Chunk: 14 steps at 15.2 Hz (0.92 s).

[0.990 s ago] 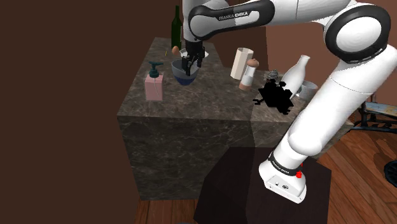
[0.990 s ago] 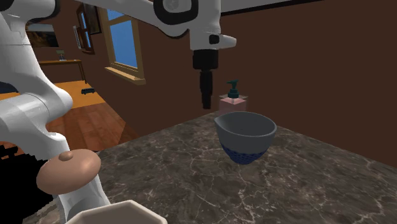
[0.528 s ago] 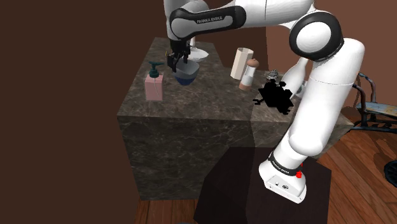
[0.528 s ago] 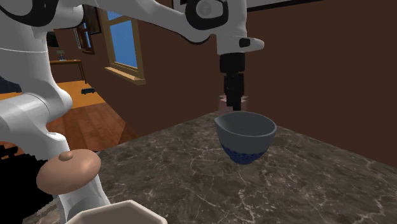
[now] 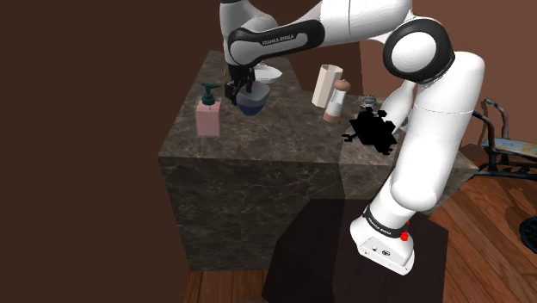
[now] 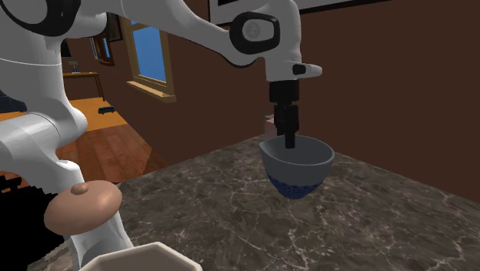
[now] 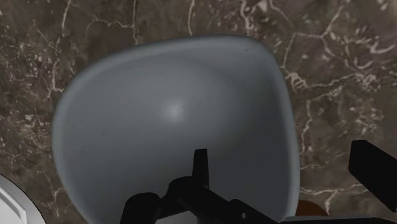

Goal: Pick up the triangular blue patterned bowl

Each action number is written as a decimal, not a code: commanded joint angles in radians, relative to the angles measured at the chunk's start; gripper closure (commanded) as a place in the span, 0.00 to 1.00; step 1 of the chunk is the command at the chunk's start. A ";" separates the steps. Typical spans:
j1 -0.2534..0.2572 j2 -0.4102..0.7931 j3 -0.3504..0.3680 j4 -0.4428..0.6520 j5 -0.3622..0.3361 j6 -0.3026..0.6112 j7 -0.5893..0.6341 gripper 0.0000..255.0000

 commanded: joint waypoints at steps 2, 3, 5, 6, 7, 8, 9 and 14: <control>0.000 0.000 0.000 -0.012 -0.001 0.012 0.003 1.00; 0.000 0.000 0.000 -0.012 -0.001 0.012 0.003 1.00; 0.000 0.000 0.000 -0.012 -0.001 0.012 0.003 1.00; 0.000 -0.001 0.000 -0.012 -0.001 0.012 0.003 1.00; 0.000 -0.001 0.000 -0.013 -0.001 0.012 0.003 1.00; 0.000 -0.001 0.000 -0.013 -0.001 0.012 0.003 1.00; 0.000 -0.001 0.000 -0.013 -0.001 0.012 0.003 1.00; 0.001 -0.006 0.001 0.022 0.004 -0.027 -0.006 1.00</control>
